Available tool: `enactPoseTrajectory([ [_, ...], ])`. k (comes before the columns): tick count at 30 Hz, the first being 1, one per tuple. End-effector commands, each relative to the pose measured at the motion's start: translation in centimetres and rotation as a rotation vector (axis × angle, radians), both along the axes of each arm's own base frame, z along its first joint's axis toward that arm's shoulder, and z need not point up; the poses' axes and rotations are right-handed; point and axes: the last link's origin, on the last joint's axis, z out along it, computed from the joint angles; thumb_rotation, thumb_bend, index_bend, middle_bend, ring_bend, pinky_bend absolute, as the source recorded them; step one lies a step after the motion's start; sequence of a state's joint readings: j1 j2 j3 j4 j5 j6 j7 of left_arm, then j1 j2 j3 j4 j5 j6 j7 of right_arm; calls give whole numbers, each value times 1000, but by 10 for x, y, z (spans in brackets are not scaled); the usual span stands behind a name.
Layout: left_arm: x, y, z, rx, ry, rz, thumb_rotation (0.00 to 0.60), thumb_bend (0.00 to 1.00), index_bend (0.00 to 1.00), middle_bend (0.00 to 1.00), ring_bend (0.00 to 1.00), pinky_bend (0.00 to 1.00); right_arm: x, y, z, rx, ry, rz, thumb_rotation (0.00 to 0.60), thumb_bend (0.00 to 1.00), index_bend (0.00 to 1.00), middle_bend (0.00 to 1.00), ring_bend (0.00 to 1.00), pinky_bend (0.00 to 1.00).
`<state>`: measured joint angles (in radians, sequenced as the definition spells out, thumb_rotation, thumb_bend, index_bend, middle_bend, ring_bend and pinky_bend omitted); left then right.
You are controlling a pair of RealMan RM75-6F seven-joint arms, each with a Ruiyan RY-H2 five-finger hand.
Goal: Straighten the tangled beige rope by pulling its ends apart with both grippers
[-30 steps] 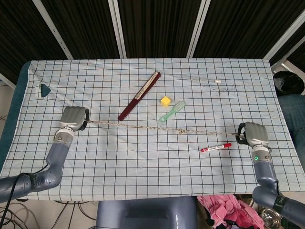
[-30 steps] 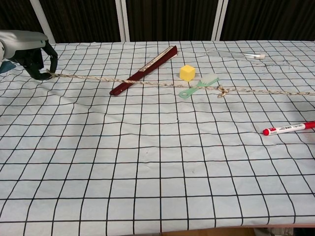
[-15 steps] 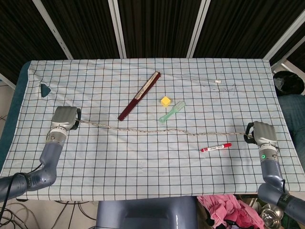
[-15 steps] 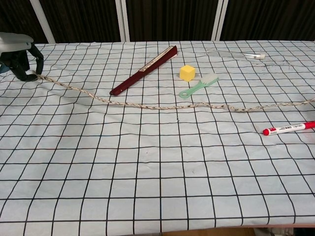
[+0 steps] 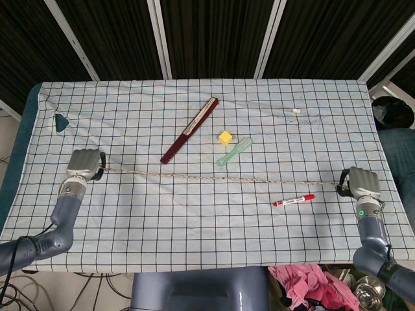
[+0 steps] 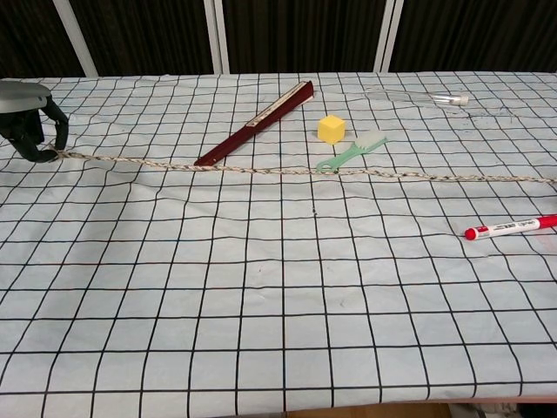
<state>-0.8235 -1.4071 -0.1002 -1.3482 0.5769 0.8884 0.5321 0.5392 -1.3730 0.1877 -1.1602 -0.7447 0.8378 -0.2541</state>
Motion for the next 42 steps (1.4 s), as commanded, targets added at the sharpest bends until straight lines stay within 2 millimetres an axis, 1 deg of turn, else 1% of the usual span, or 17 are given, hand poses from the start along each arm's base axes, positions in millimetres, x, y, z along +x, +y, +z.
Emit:
enactPoseTrajectory([
  [1,-3,-1,-4,-8,-6,6,600,582,696,1000,952,978,-1,0,-1,4,-2,-3,600,514,690,978,1000,1000],
  [8,-12,-3,-12,-28,-6,15,600,566,658,1000,950,978,-9,1,-6,20,4,-23,600,511,689,978,1000,1000],
  [12,-16,-6,-17,-50,5,12,600,536,625,1000,941,972,-12,3,-12,42,-22,-46,600,475,678,977,1000,1000],
  [14,-19,-7,-19,-60,12,18,600,480,583,995,932,969,-14,4,-15,58,-27,-58,600,414,624,976,1000,1000],
  [16,-21,-8,-20,-72,21,23,600,405,513,985,923,964,-17,4,-17,79,-16,-63,600,302,506,975,1000,1000],
  [18,-22,-8,-20,-78,32,23,600,302,394,977,915,959,-18,3,-17,92,3,-58,600,209,410,977,1000,1000],
  [20,-23,-7,-18,-74,36,23,600,171,220,969,906,954,-17,2,-15,102,18,-50,600,143,333,977,1000,1000],
  [22,-23,-5,-15,-70,31,31,600,95,149,957,897,947,-14,0,-12,107,25,-40,600,86,257,978,1000,1000],
  [25,-19,-4,-9,-72,23,41,600,50,140,944,889,945,-11,-1,-6,115,33,-35,600,47,196,978,1000,1000],
  [28,-13,-2,-4,-66,10,40,600,48,137,943,889,945,-7,-2,0,107,16,-38,600,42,160,978,1000,1000],
  [30,-7,0,1,-51,-9,35,600,48,131,942,889,945,-3,-3,8,78,-9,-39,600,42,141,978,1000,1000],
  [33,4,0,11,-29,-36,15,600,48,121,929,877,939,3,-5,28,16,-28,-29,600,42,111,964,1000,1000],
  [35,15,-1,22,-5,-45,-20,600,48,119,897,843,921,7,-6,45,-37,-29,-16,600,41,91,920,996,993],
  [36,21,-3,27,7,-50,-37,600,48,119,884,829,913,9,-6,54,-62,-26,-11,600,41,83,877,981,976],
  [37,26,-5,32,19,-56,-54,600,48,119,869,813,906,11,-4,60,-78,-27,-7,600,41,78,835,959,952],
  [39,40,-14,45,60,-80,-101,600,48,118,859,800,898,17,3,73,-107,-46,-4,600,41,74,793,928,921],
  [42,50,-30,61,120,-102,-151,600,48,118,861,800,898,27,18,86,-144,-77,12,600,41,73,774,911,893],
])
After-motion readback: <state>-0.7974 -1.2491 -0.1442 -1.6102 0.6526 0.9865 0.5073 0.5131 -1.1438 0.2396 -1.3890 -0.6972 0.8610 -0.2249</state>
